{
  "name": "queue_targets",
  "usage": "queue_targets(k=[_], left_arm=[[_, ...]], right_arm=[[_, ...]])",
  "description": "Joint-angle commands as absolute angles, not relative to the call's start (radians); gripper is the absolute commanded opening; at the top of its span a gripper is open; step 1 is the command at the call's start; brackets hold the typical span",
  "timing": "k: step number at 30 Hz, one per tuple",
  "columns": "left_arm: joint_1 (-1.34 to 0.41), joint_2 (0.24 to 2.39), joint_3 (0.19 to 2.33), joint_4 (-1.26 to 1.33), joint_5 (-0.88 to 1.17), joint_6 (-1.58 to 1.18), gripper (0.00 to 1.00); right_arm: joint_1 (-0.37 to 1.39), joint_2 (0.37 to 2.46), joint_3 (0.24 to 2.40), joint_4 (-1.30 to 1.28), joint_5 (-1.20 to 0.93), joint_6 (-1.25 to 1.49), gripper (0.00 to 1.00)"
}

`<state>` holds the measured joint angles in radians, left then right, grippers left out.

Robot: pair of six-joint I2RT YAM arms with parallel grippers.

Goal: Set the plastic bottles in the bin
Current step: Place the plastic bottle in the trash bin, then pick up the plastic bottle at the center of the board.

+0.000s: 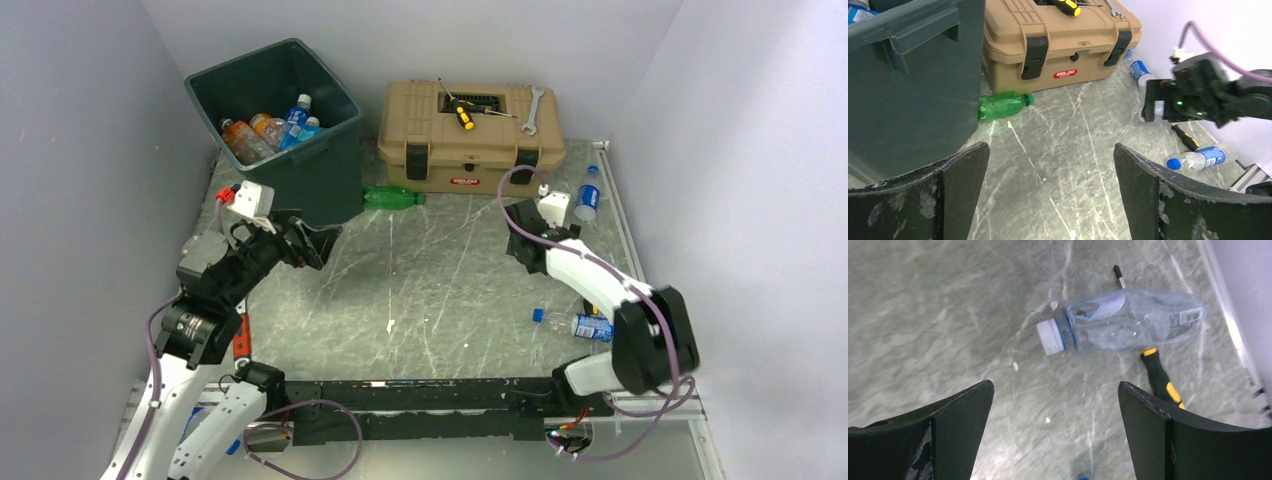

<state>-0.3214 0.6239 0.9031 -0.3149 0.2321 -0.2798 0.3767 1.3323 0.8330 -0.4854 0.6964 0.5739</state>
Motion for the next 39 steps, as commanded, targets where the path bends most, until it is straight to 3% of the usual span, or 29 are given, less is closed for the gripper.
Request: queue_targets(k=[1,9,15,19,26,39], left_arm=[[-0.323,0.595,0.873,-0.273,0.274,-0.323,0.99],[-0.380,0.551,0.854,-0.305,0.229,-0.296,0.99],[-0.403,0.535,0.853,-0.327,0.205,-0.285,0.99],[-0.409,0.528,0.851,-0.328,0.203,-0.286,1.00],[-0.411,0.529,0.847,-0.328,0.203,-0.292,1.00],[-0.410,0.551,0.844,-0.332,0.187,-0.295,1.00]], right_arm=[[0.365,1.501,0.982,-0.592,0.827,0.501,1.00],[0.358,1.641,1.028,-0.589,0.880,0.484,1.00],[0.325,1.421,0.898,-0.400,0.738,0.522,1.00],[0.153,1.262,0.809,-0.332,0.587,0.629,0.99],[-0.131,1.284,0.774,-0.286,0.337,0.700,0.82],[-0.168,1.419,0.714,-0.165,0.177,0.797,0.58]])
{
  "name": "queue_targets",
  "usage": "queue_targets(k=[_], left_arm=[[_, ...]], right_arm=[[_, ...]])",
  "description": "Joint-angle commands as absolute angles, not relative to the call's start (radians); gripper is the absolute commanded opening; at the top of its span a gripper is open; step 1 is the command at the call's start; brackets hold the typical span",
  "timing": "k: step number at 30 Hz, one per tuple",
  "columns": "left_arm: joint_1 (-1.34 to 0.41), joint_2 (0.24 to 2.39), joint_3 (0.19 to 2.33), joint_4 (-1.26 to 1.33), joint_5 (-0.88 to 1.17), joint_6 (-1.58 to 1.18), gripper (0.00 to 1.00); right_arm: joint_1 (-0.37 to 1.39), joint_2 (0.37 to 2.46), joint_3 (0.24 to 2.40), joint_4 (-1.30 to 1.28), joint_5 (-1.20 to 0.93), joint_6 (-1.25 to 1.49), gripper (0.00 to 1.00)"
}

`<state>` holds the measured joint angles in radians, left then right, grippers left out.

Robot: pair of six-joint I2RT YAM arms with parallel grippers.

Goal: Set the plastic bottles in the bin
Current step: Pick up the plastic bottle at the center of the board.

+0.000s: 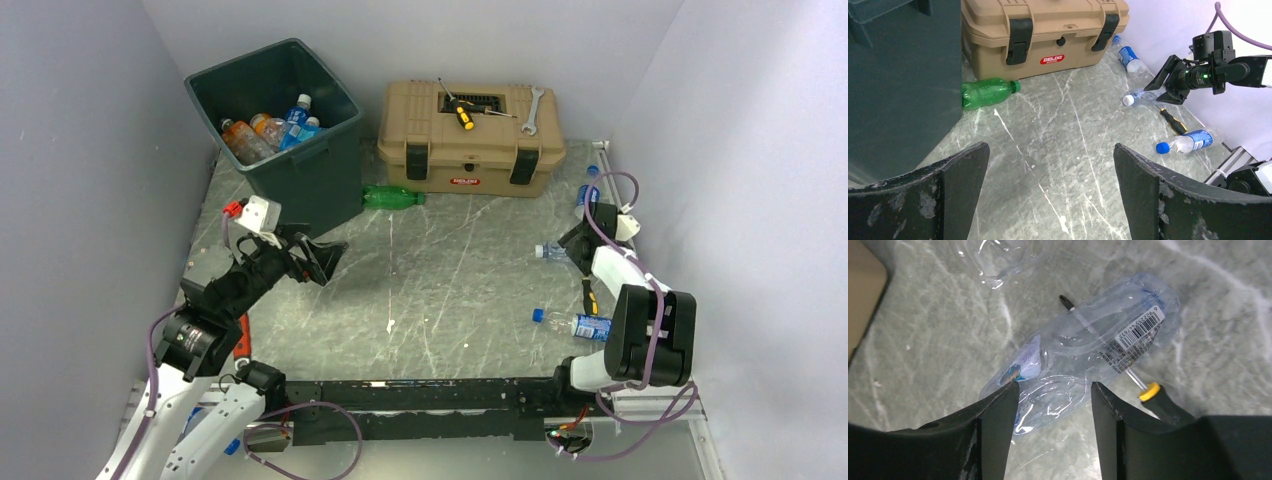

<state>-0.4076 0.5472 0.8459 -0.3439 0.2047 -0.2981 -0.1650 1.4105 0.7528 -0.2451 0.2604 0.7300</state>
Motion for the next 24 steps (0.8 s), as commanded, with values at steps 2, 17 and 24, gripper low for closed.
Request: queue_targets(k=[2,17,24], left_arm=[[-0.406,0.554,0.842,-0.329,0.190,-0.298,1.00],[-0.371,0.596,0.833,-0.311,0.241,-0.326,0.99],[-0.354,0.614,0.826,-0.299,0.261,-0.336,1.00]], right_arm=[[-0.160,1.412,0.686,-0.141,0.129,0.828,0.53],[-0.067,1.208,0.561,-0.132,0.150,0.970,0.93],[-0.075,1.166,0.476,0.018,0.183,1.259,1.00]])
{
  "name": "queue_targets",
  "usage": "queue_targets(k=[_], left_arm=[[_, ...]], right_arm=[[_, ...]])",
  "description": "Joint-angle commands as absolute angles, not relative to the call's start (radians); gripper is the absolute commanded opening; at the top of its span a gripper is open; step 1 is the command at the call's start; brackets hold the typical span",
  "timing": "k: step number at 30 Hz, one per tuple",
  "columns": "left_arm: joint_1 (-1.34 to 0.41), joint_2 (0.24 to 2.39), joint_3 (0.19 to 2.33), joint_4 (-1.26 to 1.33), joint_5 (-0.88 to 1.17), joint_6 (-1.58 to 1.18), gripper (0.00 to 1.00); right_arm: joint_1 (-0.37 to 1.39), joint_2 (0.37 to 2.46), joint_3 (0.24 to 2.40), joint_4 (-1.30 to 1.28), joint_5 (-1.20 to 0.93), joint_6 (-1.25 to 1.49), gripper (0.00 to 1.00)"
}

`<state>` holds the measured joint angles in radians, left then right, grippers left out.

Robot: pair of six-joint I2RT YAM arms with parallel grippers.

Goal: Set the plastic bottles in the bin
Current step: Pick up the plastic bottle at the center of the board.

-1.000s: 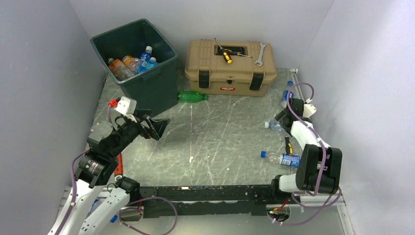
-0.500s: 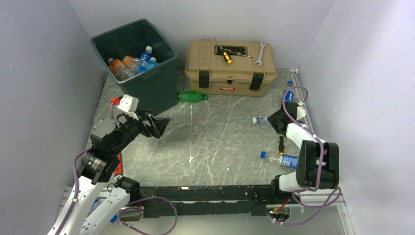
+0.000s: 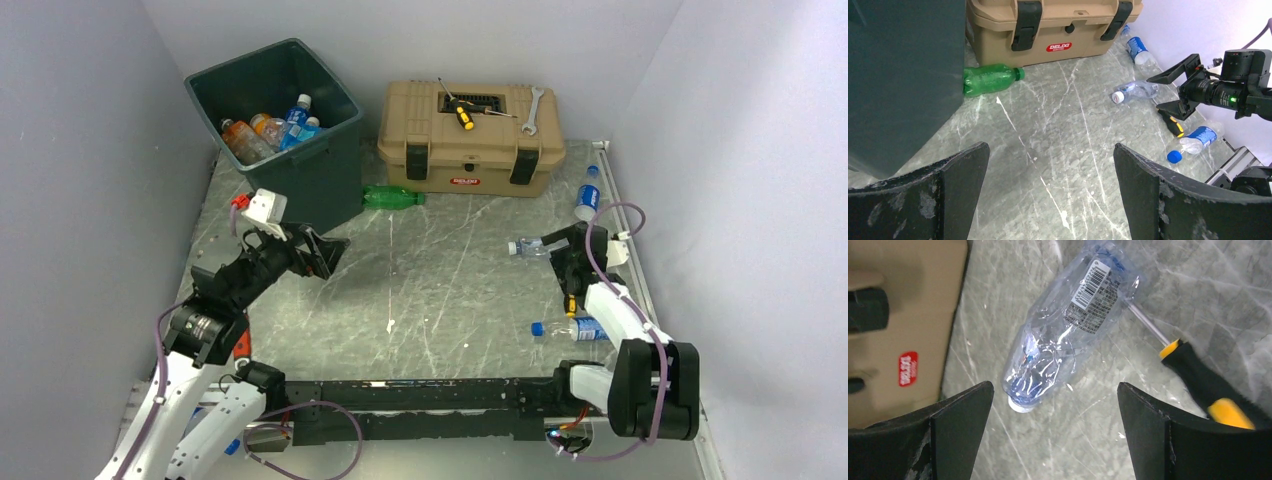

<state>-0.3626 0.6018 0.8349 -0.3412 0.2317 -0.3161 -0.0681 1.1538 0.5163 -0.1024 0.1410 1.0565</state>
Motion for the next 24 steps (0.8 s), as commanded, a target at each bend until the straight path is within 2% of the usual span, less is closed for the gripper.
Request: queue_targets(k=[1,9,15,17,24], left_arm=[[-0.354,0.618,0.825,-0.300,0.260,-0.337,0.99],[-0.353,0.637,0.825,-0.306,0.248,-0.333,1.00],[-0.339,0.651,0.824,-0.301,0.259,-0.338,1.00],[-0.334,0.655,0.824,-0.302,0.261,-0.339,1.00],[-0.323,0.658,0.822,-0.298,0.263,-0.343,1.00]], right_arm=[[-0.075,1.185,0.465,0.055,0.184,1.292,1.00],[-0.072,1.341,0.480,0.173,0.247,1.440,1.00],[-0.072,1.479,0.565,0.165,0.246,1.448,0.97],[-0.072,1.537,0.605,0.143,0.223,1.423,0.93],[-0.054,1.603,0.619,0.164,0.203,1.349,0.68]])
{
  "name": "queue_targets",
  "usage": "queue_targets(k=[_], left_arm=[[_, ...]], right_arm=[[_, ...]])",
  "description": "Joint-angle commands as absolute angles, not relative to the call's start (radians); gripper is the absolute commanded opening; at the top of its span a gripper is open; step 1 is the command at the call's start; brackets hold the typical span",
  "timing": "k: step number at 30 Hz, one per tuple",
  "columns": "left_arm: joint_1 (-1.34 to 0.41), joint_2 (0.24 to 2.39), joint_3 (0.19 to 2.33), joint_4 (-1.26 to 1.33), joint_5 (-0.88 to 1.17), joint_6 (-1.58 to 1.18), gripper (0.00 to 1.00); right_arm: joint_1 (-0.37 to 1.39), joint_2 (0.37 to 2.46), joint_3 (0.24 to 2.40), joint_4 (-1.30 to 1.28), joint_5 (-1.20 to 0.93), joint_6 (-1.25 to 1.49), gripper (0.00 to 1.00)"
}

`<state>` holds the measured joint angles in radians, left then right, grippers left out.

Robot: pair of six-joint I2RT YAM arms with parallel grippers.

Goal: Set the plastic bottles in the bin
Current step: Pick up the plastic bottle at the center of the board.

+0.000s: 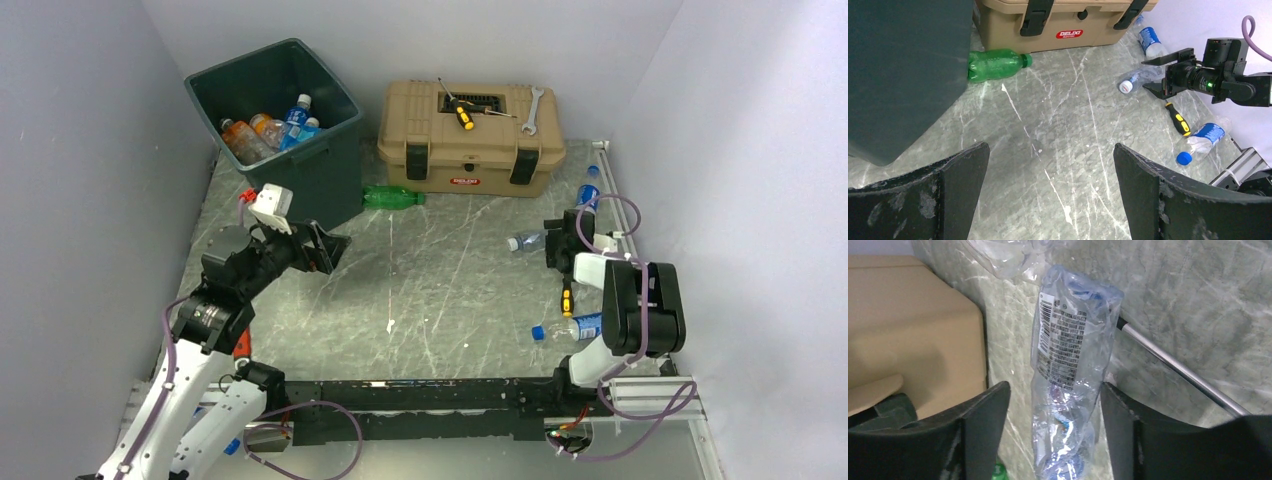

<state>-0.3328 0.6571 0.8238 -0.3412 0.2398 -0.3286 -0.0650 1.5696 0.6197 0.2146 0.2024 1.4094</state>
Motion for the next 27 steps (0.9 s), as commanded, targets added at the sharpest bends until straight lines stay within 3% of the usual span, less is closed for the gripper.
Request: queue_targets(k=[1,10,18,22,27], left_arm=[[-0.319,0.659,0.821,-0.298,0.267,-0.345,0.99],[-0.308,0.662,0.818,-0.291,0.276,-0.347,0.99],[-0.308,0.648,0.807,-0.253,0.268,-0.384,0.99],[-0.310,0.620,0.756,-0.116,0.338,-0.497,0.99],[-0.311,0.724,0.729,0.251,0.820,-0.707,1.00]], right_arm=[[-0.054,1.604,0.616,0.163,0.198,1.335,0.64],[-0.042,1.442,0.548,0.179,0.151,1.185,0.32],[0.169,0.883,0.518,0.051,0.158,0.937,0.23],[0.199,0.642,0.476,0.169,-0.131,0.824,0.23],[0.223,0.598,0.635,0.137,-0.487,0.653,0.20]])
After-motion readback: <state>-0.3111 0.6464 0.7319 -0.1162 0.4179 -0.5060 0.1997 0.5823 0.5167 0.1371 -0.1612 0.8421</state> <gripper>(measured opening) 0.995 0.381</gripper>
